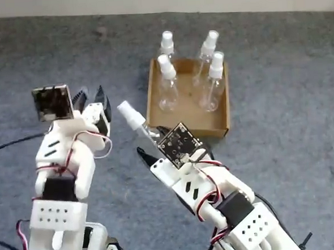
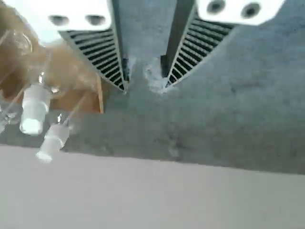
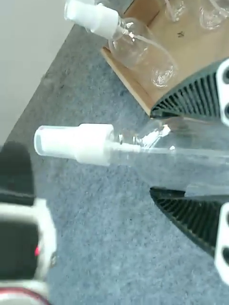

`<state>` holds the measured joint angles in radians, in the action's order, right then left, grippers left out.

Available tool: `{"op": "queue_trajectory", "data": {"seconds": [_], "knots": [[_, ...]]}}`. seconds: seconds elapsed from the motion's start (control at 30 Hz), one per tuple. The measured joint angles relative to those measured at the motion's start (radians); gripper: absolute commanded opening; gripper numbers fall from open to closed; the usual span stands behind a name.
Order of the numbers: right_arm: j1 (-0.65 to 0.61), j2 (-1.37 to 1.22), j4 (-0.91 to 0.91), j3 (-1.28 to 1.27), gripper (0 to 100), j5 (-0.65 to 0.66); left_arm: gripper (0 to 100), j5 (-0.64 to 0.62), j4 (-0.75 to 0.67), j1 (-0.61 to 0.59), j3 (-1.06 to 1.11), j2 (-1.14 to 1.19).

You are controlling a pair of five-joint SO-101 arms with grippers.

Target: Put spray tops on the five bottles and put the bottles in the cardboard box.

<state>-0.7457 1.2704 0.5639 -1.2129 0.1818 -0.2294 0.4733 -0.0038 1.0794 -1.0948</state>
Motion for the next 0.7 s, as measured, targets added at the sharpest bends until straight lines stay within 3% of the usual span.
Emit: {"op": "queue_trajectory", "data": {"seconds": [0.3,0.7], "knots": [[0.002,0.0,0.0,0.0,0.4,0.0,8,0.084,0.009,0.124,0.028,-0.094],[0.009,0.0,0.0,0.0,0.4,0.0,8,0.15,0.183,0.166,0.135,-0.413]]}}
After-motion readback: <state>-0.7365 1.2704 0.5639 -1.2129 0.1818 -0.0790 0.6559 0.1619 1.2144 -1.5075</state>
